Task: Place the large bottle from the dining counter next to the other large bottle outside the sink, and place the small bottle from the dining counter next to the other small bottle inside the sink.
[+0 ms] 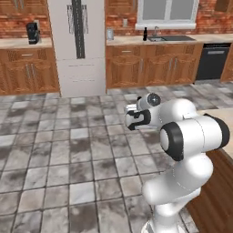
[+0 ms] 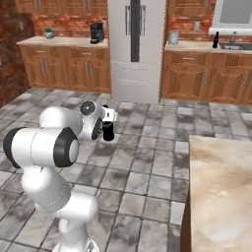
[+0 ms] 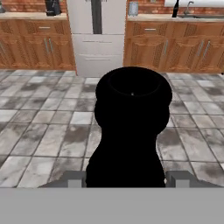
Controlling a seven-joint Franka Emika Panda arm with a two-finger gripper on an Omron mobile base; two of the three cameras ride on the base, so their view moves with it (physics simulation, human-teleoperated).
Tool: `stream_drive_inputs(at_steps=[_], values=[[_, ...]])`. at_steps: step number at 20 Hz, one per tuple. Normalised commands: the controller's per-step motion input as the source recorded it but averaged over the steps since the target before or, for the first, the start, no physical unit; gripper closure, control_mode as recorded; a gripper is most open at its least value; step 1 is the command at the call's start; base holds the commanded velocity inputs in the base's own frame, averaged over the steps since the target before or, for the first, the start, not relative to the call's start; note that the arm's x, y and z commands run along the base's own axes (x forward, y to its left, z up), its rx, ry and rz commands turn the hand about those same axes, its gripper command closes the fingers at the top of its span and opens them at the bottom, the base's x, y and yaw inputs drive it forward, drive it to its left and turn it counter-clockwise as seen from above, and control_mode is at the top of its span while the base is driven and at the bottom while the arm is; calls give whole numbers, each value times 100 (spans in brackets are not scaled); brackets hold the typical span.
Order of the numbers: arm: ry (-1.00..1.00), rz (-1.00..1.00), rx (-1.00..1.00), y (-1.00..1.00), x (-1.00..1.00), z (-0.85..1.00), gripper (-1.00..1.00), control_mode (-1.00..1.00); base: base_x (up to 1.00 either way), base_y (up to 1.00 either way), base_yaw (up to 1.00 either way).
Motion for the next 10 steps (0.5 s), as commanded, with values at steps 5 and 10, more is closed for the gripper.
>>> stream_drive_inputs(at_steps=[5,10], values=[[0,0,0,0,0,0,100,100,100,5,-3],[0,0,0,0,0,0,100,100,100,0,-3]])
